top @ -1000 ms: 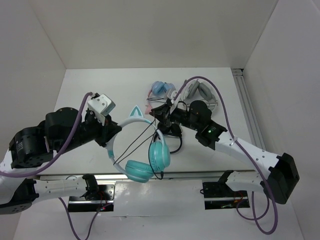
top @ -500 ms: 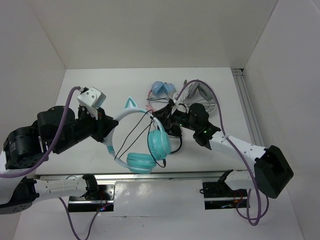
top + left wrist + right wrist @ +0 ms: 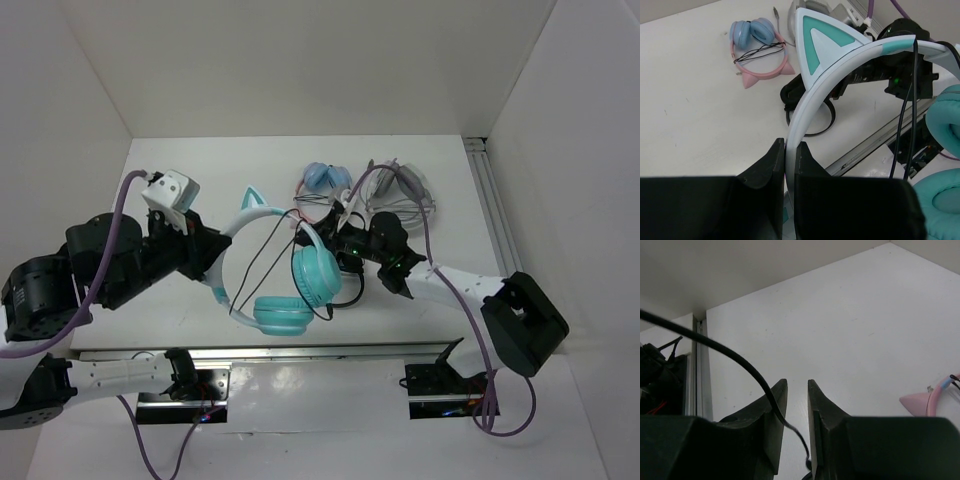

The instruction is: Wrap the headphones

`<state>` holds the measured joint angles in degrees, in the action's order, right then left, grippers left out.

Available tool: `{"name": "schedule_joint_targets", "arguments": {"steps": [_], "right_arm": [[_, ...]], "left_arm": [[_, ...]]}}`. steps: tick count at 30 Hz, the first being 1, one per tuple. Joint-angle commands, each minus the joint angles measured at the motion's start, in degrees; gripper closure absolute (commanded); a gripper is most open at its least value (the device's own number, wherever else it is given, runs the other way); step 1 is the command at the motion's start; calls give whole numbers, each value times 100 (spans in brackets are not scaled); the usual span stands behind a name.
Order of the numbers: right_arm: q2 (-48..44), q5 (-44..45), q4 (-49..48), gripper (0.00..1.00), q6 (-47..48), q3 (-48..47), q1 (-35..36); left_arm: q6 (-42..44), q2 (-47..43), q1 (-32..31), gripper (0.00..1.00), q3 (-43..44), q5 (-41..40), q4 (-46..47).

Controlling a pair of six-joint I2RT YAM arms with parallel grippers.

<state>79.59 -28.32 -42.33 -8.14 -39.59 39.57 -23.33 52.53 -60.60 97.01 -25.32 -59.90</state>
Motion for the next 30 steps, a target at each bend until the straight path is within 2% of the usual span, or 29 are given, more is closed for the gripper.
{"name": "schedule_joint_targets", "arguments": {"steps": [1,5,8,13,18,21,22,26,28,30], "right_arm": [[171,-42,-654,69,-74,197,-28],[398,-156,-1014,72,-257,321,-28],[539,-157,-1224,82,-311,382,-28],[724,-271,-1541,94,-487,496,-28],[611,-26,-1473,100,-548,549,164],[426,615,-1069,100,-347,619,664],[252,1191,-998,100,-285,707,1023],[-145,2221,-778,100,-161,944,1938],[-312,2548,-568,100,-65,1015,2281],[-408,2892,-391,100,84,1015,2747]], "left_arm": [[-461,-234,-22,100,222,-289,778],[-514,-235,-22,100,222,-359,831],[-567,-235,-22,100,222,-412,831],[-620,-296,-22,100,222,-518,944],[-971,-411,-22,100,107,-1140,945],[-1191,-542,-22,100,-199,-1825,1076],[-1383,-542,-22,100,-374,-2245,1216],[-1744,-543,-22,100,-630,-3195,1498],[-1885,-307,-22,100,-631,-3600,1499],[-2403,-8,-22,100,-263,-4172,983]]}}
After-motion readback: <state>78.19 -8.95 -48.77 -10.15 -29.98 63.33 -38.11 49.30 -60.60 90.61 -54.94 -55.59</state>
